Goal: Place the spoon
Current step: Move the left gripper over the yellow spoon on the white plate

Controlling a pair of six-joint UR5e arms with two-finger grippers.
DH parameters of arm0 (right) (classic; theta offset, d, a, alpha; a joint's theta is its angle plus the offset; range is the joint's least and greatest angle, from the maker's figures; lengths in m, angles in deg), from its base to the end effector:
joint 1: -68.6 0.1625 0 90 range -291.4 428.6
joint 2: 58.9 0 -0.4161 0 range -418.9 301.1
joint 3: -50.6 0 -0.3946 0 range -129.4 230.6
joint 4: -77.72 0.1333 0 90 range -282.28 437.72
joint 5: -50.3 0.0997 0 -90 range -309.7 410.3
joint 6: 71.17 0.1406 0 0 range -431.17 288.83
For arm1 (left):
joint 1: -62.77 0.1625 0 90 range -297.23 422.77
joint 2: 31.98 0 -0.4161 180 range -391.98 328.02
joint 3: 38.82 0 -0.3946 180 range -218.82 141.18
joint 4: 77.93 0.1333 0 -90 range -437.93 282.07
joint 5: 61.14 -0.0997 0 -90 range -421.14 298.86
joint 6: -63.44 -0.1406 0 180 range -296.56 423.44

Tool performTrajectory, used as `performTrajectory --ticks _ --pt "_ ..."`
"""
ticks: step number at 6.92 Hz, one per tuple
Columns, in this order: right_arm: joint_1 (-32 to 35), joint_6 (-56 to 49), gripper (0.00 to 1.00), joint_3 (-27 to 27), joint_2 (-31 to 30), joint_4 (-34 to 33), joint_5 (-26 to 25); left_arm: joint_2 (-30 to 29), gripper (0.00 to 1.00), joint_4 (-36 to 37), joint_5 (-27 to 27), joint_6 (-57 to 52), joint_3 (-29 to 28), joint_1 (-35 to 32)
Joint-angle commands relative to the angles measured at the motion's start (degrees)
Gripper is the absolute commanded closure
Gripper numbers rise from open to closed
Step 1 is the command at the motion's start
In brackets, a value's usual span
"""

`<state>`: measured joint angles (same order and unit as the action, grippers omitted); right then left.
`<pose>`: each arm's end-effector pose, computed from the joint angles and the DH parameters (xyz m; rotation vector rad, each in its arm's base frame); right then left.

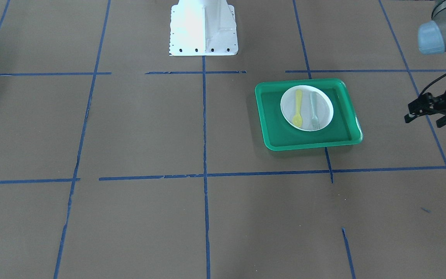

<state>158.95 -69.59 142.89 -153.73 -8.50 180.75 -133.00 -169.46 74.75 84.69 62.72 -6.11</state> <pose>0.0449 -0.4609 0.6994 0.0132 -0.7062 0.0246 0.1770 -0.5479 0.4682 0.0857 0.8792 0.1662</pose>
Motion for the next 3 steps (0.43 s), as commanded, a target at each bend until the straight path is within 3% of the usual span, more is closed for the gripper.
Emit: performTrajectory --ticks 1,3 --pt "0.0 0.0 0.0 0.0 0.0 0.0 0.0 -4.8 0.0 -0.8 -1.6 10.6 2.1 9.9" --pt "0.0 0.0 0.0 0.0 0.0 0.0 0.0 -5.9 0.02 -1.9 -15.0 24.2 4.9 24.1"
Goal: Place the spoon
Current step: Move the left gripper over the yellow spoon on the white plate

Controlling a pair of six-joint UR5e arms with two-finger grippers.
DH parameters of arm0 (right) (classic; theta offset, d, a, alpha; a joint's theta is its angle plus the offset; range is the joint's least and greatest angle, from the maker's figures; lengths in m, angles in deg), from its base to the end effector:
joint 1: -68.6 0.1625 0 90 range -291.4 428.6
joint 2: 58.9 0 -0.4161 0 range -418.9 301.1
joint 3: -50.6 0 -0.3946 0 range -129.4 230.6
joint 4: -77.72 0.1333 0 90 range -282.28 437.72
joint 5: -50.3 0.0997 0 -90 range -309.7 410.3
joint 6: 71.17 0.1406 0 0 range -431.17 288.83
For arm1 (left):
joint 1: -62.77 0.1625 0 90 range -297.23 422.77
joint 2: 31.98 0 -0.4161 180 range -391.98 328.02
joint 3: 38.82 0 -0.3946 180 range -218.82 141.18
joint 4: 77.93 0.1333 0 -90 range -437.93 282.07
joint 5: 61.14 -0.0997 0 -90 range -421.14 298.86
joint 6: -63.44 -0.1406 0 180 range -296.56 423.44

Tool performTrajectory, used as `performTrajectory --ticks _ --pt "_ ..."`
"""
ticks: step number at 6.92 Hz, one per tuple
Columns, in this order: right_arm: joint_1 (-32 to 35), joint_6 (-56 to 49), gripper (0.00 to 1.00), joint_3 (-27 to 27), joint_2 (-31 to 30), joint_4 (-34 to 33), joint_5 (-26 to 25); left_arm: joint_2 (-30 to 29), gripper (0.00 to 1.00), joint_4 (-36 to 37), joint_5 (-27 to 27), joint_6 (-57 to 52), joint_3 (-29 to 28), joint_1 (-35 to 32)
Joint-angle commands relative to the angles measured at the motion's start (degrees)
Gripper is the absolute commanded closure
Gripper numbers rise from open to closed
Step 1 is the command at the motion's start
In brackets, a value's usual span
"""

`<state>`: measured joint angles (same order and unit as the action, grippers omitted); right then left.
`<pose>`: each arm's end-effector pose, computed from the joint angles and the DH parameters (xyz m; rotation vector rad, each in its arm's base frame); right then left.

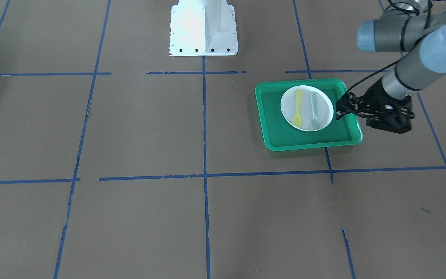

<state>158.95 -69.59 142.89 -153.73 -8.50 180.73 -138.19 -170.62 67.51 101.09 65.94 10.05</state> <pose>0.0449 -0.4609 0.6995 0.0132 -0.7058 0.0246 0.3262 -0.5036 0.3951 0.0500 0.8631 0.1920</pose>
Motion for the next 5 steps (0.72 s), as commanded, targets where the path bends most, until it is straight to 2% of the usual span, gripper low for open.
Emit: performTrajectory --ticks 1,3,5 --pt "0.0 0.0 0.0 0.0 0.0 0.0 0.0 -0.7 0.05 -0.7 -9.4 8.6 1.8 10.4" --pt "0.0 0.0 0.0 0.0 0.0 0.0 0.0 -0.3 0.07 -0.7 -9.5 8.2 -0.2 14.5" --pt "0.0 0.0 0.0 0.0 0.0 0.0 0.0 -0.1 0.09 -0.9 -9.4 7.9 -1.0 15.5"
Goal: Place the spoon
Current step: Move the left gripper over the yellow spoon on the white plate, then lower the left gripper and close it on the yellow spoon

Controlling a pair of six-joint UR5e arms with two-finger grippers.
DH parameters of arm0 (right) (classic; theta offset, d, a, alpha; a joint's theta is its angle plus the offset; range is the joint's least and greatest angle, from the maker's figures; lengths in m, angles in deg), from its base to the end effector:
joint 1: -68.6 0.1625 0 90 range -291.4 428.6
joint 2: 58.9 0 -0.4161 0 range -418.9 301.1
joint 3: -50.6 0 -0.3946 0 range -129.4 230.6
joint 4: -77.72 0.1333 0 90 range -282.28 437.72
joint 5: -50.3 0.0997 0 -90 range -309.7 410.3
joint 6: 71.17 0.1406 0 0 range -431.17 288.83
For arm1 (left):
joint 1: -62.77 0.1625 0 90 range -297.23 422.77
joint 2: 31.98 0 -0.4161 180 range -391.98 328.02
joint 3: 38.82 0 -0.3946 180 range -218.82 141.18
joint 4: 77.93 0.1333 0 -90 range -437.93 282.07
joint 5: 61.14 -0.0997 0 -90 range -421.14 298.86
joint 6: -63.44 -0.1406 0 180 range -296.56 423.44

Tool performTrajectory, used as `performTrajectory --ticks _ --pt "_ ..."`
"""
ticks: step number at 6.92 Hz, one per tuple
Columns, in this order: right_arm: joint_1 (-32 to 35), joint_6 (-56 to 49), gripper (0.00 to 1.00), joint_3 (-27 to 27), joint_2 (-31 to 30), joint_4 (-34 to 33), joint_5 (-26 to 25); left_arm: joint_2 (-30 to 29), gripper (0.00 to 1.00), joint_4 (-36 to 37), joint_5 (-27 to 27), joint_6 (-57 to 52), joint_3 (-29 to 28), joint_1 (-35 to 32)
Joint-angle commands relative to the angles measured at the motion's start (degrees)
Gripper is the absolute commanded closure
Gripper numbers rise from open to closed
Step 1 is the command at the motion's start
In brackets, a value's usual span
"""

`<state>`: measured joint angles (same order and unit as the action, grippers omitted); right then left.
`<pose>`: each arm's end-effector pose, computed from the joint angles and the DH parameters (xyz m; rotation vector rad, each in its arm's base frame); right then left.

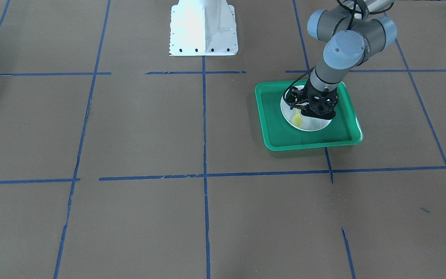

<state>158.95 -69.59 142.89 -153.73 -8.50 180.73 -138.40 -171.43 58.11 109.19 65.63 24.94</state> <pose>0.0449 -0.4609 0.6995 0.0132 -0.7058 0.0246 0.4405 -0.4238 0.4041 0.0119 0.7690 0.2596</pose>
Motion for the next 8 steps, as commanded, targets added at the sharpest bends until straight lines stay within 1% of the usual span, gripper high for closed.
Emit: performTrajectory --ticks 1,3,4,7,8 --pt "0.0 0.0 0.0 0.0 0.0 0.0 0.0 0.1 0.11 -0.2 0.2 -0.3 -1.3 0.6" --pt "0.0 0.0 0.0 0.0 0.0 0.0 0.0 0.1 0.16 -1.1 0.5 -0.3 -2.5 0.8" --pt "0.0 0.0 0.0 0.0 0.0 0.0 0.1 0.2 0.18 -3.0 0.6 0.2 -2.7 0.8" --pt "0.0 0.0 0.0 0.0 0.0 0.0 0.1 0.2 0.21 -3.2 0.6 0.3 -3.6 2.0" --pt "0.0 0.0 0.0 0.0 0.0 0.0 0.0 0.2 0.25 -3.2 0.6 0.3 -3.6 2.0"
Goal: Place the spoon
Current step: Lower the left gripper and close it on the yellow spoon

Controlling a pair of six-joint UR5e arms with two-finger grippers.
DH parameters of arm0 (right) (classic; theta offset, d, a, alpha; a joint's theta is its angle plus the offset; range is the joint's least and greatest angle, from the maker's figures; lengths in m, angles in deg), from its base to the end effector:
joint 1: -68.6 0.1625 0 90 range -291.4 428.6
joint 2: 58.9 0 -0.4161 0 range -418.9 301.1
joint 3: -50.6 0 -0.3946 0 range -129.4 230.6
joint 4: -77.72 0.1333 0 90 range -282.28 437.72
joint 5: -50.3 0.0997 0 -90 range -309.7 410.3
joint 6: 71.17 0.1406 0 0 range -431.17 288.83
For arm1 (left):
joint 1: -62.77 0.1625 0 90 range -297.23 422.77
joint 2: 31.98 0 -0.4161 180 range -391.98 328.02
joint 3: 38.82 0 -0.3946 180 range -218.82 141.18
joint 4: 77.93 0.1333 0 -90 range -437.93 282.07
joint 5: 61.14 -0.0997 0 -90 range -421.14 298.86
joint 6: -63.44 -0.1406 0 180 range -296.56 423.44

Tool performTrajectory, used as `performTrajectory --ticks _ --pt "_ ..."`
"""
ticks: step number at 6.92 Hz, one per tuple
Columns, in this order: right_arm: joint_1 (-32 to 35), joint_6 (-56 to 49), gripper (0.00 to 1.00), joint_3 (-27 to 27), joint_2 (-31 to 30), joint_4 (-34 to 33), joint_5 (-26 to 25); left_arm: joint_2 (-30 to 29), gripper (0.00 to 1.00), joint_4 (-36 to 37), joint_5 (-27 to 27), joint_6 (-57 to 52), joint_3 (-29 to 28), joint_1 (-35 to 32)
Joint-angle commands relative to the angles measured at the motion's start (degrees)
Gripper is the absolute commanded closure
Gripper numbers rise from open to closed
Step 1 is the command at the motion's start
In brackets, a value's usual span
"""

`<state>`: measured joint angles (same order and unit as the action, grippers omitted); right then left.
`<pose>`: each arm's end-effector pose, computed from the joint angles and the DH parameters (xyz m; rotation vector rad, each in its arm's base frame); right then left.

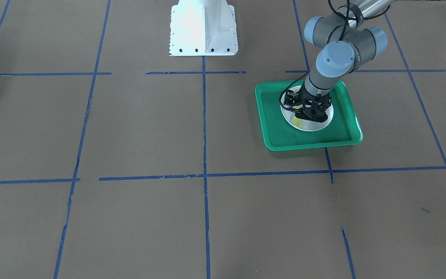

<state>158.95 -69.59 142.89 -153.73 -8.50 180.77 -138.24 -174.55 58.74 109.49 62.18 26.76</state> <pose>0.0449 -0.4609 0.6994 0.0132 -0.7065 0.0246 0.4627 -0.4145 0.4269 -0.0167 0.7698 0.2858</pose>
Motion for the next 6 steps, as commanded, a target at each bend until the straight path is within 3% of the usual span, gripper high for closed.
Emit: performTrajectory --ticks 1,2,4,5,6 --pt "0.0 0.0 0.0 0.0 0.0 0.0 0.0 0.0 0.33 -0.1 0.1 0.0 -0.3 0.2" --pt "0.0 0.0 0.0 0.0 0.0 0.0 0.0 0.0 0.53 -0.1 0.3 0.0 -0.2 0.2" --pt "0.0 0.0 0.0 0.0 0.0 0.0 0.0 0.1 0.74 -0.1 2.1 -0.1 -0.2 0.2" --pt "0.0 0.0 0.0 0.0 0.0 0.0 0.0 0.3 1.0 -0.1 2.1 -0.3 -0.1 0.2" --pt "0.0 0.0 0.0 0.0 0.0 0.0 0.0 0.4 1.0 0.0 2.2 -0.5 0.1 0.2"
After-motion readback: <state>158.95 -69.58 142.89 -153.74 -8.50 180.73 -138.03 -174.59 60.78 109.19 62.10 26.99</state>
